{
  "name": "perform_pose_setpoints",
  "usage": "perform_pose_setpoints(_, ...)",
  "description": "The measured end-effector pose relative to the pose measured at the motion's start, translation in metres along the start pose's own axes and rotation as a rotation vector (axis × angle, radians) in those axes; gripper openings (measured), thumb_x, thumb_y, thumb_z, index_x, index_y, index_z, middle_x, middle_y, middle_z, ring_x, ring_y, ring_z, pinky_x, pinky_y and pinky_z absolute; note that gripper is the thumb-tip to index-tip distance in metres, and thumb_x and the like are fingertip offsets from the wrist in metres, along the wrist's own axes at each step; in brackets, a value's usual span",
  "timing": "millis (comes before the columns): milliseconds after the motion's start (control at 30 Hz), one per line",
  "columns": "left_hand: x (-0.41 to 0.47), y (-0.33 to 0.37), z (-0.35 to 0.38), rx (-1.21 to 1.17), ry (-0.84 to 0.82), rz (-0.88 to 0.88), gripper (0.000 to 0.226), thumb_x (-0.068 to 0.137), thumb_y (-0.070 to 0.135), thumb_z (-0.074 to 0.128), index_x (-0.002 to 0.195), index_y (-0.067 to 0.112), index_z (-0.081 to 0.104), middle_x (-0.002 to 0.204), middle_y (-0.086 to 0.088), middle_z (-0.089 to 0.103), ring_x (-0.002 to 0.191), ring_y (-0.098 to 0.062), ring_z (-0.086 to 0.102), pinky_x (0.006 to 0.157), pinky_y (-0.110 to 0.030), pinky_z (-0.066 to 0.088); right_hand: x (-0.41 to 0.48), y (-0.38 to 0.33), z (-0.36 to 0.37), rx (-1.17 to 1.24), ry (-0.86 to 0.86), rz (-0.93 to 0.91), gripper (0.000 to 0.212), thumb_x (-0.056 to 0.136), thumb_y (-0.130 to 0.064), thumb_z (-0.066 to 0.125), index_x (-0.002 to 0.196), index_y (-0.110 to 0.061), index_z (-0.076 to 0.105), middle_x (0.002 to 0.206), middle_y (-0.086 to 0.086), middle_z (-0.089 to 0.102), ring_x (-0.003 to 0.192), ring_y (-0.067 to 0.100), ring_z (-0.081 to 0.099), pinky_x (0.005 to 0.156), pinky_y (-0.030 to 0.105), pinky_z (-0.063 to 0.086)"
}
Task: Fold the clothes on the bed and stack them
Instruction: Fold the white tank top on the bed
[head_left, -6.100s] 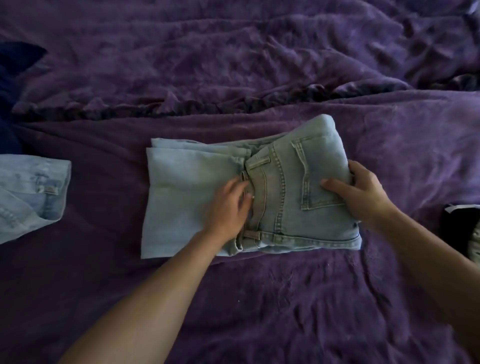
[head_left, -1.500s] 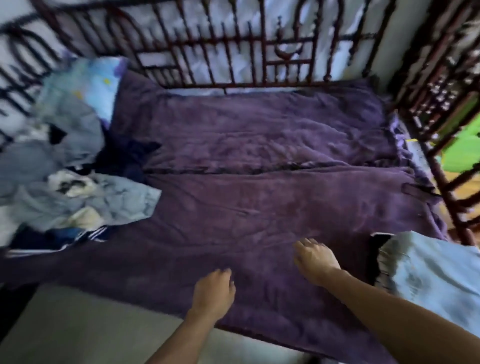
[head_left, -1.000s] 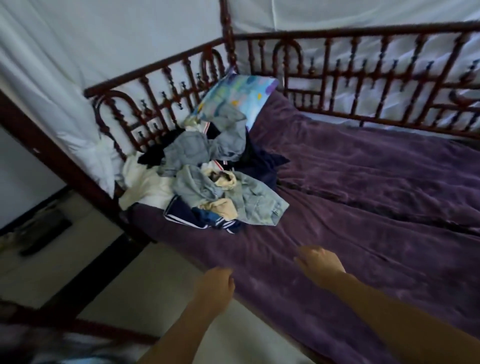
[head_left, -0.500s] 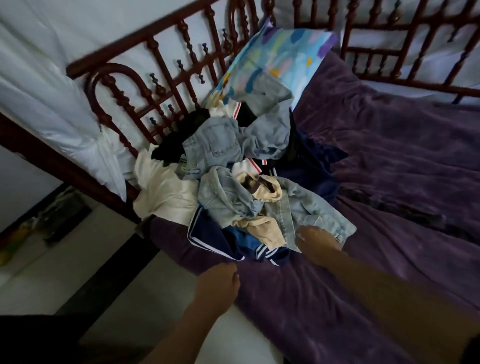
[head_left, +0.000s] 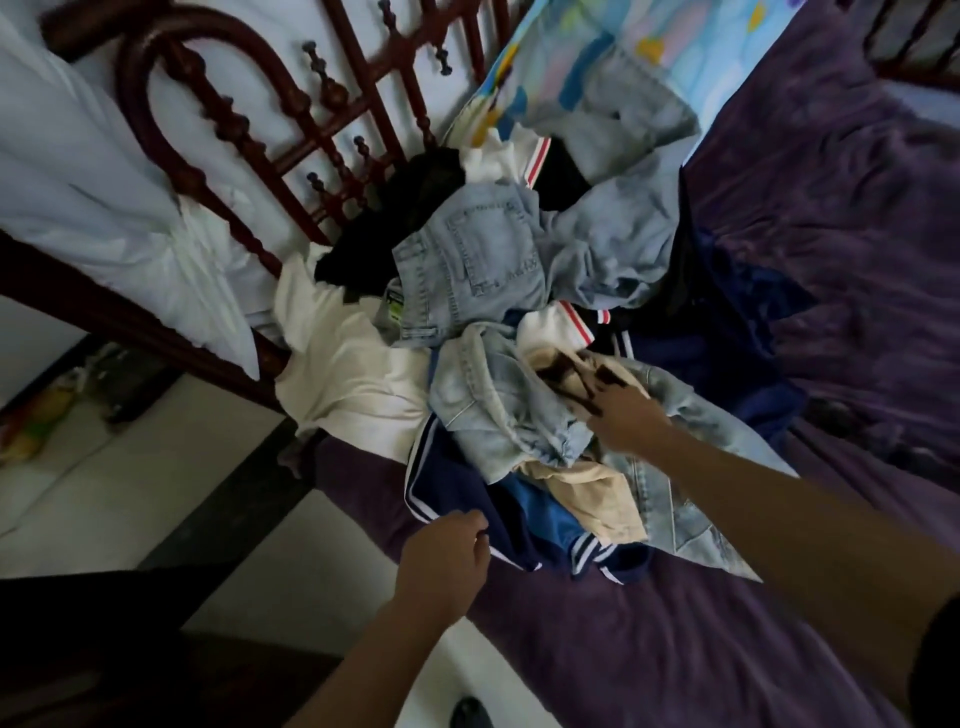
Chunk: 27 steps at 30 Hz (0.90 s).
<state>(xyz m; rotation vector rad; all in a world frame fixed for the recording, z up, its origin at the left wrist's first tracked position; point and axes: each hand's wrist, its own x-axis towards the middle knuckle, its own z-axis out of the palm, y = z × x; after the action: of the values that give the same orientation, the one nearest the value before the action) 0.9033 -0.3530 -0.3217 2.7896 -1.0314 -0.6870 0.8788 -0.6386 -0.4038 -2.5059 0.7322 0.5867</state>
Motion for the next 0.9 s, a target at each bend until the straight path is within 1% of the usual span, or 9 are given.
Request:
perform_pose_setpoints(133,0.036,0.017,-0.036,-0.004,0.056,0.143,0.025,0.096,0.028,0.043,0.115,0.021,0.058,0.109,0.002,0.060,0.102,-0.016,0.058,0.082,-0.029,0.045,-0.069,-0.001,-0.044,0.405,0.060,-0.020,0.018,0.091,-0.026,0.055,0.077,-0.017,0.058,0.075,0.005,0.060,0.074,0.023,0.059,0.065,0.032,0.041)
perform_pose_setpoints(200,0.058,0.030,-0.056,-0.043,0.081,0.250,0.033,0.094,0.028,0.050,0.126,0.022,0.052,0.119,0.000,0.055,0.107,-0.019,0.055,0.085,-0.031,0.046,-0.109,-0.005,-0.069,0.450,0.110,-0.077,0.013,0.088,-0.022,0.061,0.076,-0.017,0.060,0.062,-0.005,0.052,0.059,0.013,0.051,0.057,0.030,0.037)
perform_pose_setpoints(300,0.086,0.059,-0.074,-0.022,0.054,0.474,0.055,0.086,0.039,0.061,0.136,0.025,0.044,0.127,-0.005,0.048,0.113,-0.023,0.049,0.090,-0.037,0.045,-0.163,-0.017,-0.101,0.437,0.177,-0.165,0.015,0.082,-0.021,0.070,0.082,-0.034,0.063,0.062,-0.013,0.051,0.057,0.002,0.048,0.055,0.020,0.035)
perform_pose_setpoints(400,0.083,0.089,-0.078,0.050,-0.039,0.607,0.042,0.085,0.048,0.061,0.114,0.017,0.061,0.111,-0.009,0.057,0.099,-0.027,0.057,0.077,-0.030,0.043,-0.213,-0.031,-0.122,0.452,0.284,-0.167,0.035,0.076,-0.024,0.072,0.070,-0.055,0.057,0.063,-0.023,0.056,0.057,0.000,0.051,0.053,0.018,0.035)
perform_pose_setpoints(500,0.071,0.101,-0.093,-0.123,-0.108,0.653,0.029,0.084,0.040,0.066,0.094,0.013,0.068,0.091,-0.010,0.065,0.086,-0.027,0.063,0.066,-0.031,0.042,-0.253,-0.037,-0.143,0.407,0.446,-0.094,0.015,0.068,-0.039,0.071,0.073,-0.038,0.057,0.068,-0.017,0.056,0.063,0.005,0.055,0.059,0.031,0.044)
perform_pose_setpoints(567,0.072,0.100,-0.123,-0.229,-0.107,0.696,0.025,0.081,0.035,0.070,0.095,0.014,0.069,0.087,-0.006,0.066,0.082,-0.021,0.063,0.068,-0.032,0.045,-0.273,-0.034,-0.163,0.419,0.573,-0.029,0.022,0.066,-0.024,0.077,0.067,-0.022,0.055,0.077,-0.005,0.063,0.070,0.013,0.062,0.063,0.037,0.049)
perform_pose_setpoints(700,0.083,0.089,-0.218,-0.303,0.049,0.781,0.026,0.078,0.021,0.075,0.073,0.000,0.061,0.064,-0.009,0.053,0.060,-0.014,0.049,0.057,-0.029,0.034,-0.325,-0.030,-0.215,0.748,0.864,0.073,0.029,0.079,0.007,0.070,0.060,0.009,0.048,0.096,0.007,0.074,0.083,0.002,0.068,0.077,0.027,0.054)
perform_pose_setpoints(800,0.078,0.091,-0.292,-0.360,0.120,0.864,0.024,0.079,0.016,0.074,0.067,0.000,0.061,0.057,-0.005,0.051,0.053,-0.005,0.048,0.051,-0.024,0.031,-0.362,-0.028,-0.248,0.935,1.018,0.065,0.050,0.067,-0.023,0.082,0.063,0.012,0.046,0.093,0.007,0.075,0.095,0.020,0.070,0.086,0.047,0.053)
perform_pose_setpoints(900,0.057,0.103,-0.337,-0.410,0.091,0.957,0.027,0.079,0.009,0.073,0.068,-0.008,0.055,0.056,0.000,0.040,0.049,-0.004,0.040,0.050,-0.018,0.028,-0.365,-0.045,-0.252,0.785,0.941,0.109,0.049,0.062,-0.033,0.084,0.068,0.002,0.050,0.096,0.026,0.068,0.098,0.025,0.069,0.086,0.053,0.053)
